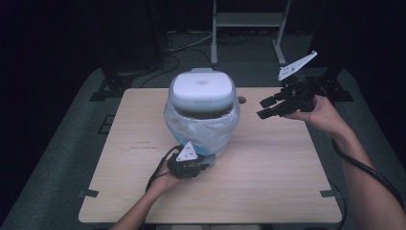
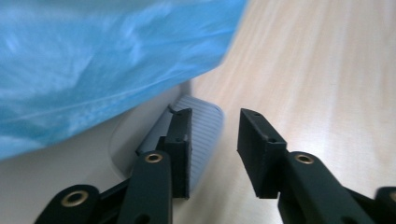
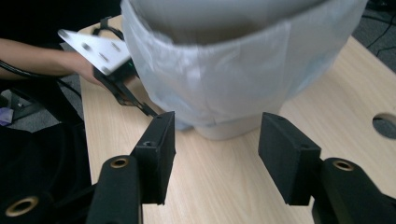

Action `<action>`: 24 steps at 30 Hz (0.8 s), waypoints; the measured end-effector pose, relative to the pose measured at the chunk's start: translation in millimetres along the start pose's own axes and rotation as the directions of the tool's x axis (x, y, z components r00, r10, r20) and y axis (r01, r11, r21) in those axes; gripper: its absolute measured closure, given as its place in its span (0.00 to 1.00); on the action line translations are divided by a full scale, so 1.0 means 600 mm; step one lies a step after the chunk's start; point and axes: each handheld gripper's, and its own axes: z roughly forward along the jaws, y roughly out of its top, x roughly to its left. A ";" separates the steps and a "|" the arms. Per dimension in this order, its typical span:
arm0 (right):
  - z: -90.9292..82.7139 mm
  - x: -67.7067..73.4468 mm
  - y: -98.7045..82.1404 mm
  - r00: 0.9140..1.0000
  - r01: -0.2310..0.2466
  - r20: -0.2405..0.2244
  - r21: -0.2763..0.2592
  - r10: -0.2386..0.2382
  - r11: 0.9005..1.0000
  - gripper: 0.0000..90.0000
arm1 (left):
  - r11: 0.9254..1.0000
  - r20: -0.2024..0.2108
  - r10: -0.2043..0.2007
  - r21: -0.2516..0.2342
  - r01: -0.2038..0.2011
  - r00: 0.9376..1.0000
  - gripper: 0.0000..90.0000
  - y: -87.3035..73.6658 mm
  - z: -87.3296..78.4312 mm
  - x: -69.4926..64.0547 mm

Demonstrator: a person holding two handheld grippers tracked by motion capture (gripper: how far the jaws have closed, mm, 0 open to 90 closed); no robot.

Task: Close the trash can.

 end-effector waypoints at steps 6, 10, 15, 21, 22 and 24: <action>0.015 -0.012 -0.050 0.999 -0.044 0.015 -0.022 0.044 0.999 0.44 | 1.000 0.008 -0.018 0.012 0.018 1.000 0.65 -0.004 -0.025 0.005; 0.022 -0.017 -0.080 0.997 -0.073 0.024 -0.038 0.074 0.997 0.44 | 1.000 -0.016 -0.030 0.004 0.030 0.999 0.64 -0.006 -0.047 0.013; 0.024 -0.020 -0.108 0.995 -0.091 0.042 -0.057 0.094 0.994 0.40 | 0.998 -0.049 -0.060 -0.026 0.059 0.997 0.61 -0.011 -0.076 0.030; 0.028 -0.024 -0.135 0.992 -0.117 0.048 -0.068 0.120 0.991 0.38 | 0.995 -0.074 -0.094 -0.030 0.092 0.993 0.58 -0.027 -0.099 0.046; 0.030 -0.025 -0.140 0.991 -0.116 0.053 -0.068 0.119 0.991 0.38 | 0.995 -0.078 -0.101 -0.034 0.099 0.992 0.58 -0.030 -0.102 0.049; 0.033 -0.027 -0.150 0.990 -0.129 0.052 -0.070 0.132 0.989 0.38 | 0.994 -0.084 -0.109 -0.033 0.106 0.991 0.57 -0.036 -0.109 0.054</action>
